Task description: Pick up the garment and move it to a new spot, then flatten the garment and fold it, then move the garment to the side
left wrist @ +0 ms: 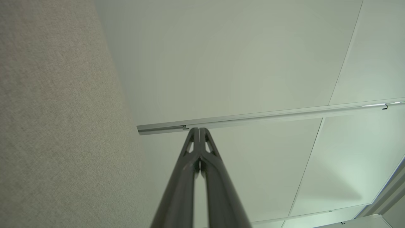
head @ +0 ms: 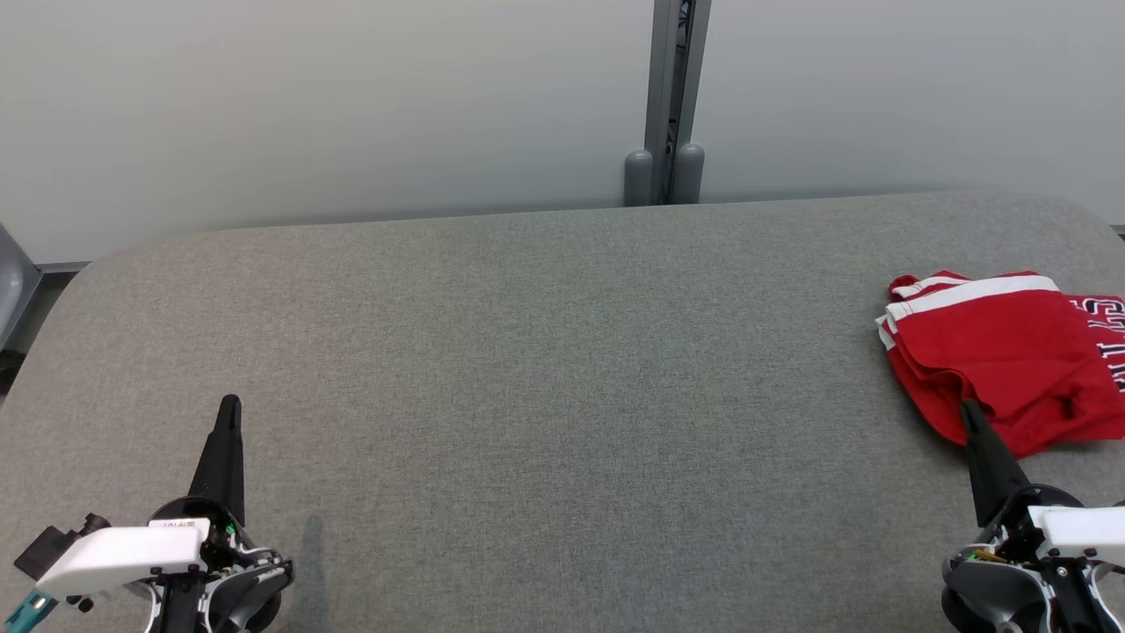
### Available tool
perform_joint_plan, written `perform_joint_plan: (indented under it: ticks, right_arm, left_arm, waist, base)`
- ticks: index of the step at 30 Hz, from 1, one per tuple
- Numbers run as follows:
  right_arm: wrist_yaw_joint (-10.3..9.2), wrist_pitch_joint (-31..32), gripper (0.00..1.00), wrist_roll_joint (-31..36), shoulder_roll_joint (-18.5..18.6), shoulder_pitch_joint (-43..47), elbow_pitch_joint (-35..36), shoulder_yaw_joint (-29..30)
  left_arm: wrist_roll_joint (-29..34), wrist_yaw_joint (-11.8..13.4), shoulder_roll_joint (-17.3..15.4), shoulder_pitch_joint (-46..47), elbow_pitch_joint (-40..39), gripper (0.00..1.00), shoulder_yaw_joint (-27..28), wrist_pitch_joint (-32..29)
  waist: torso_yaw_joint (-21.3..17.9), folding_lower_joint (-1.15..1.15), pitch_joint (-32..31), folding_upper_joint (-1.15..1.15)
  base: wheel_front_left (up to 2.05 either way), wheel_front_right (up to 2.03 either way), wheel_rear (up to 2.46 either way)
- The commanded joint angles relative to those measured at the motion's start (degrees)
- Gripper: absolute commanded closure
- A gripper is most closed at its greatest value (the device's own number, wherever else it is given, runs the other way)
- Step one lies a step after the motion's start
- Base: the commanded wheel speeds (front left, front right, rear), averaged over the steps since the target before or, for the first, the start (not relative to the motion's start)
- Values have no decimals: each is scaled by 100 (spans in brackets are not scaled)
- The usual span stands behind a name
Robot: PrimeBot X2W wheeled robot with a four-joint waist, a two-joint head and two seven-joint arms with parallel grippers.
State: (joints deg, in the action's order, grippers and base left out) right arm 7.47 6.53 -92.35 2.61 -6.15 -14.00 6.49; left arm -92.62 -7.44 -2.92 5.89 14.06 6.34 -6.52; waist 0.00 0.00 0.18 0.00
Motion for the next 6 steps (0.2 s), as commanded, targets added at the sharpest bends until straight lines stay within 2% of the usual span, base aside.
perform_joint_plan:
  ticks: [1, 6]
  right_arm:
    - [4, 20, 100, -14, 51, -28, -12, 9]
    - [4, 20, 100, -14, 51, -28, -12, 9]
  left_arm:
    - [22, -14, -17, 82, 3, 100, 23, -5]
    - [23, -14, -16, 82, 3, 100, 25, -7]
  waist:
    - [0, 0, 0, 0]
    - [0, 0, 0, 0]
  base:
    - [0, 0, 0]
    - [0, 0, 0]
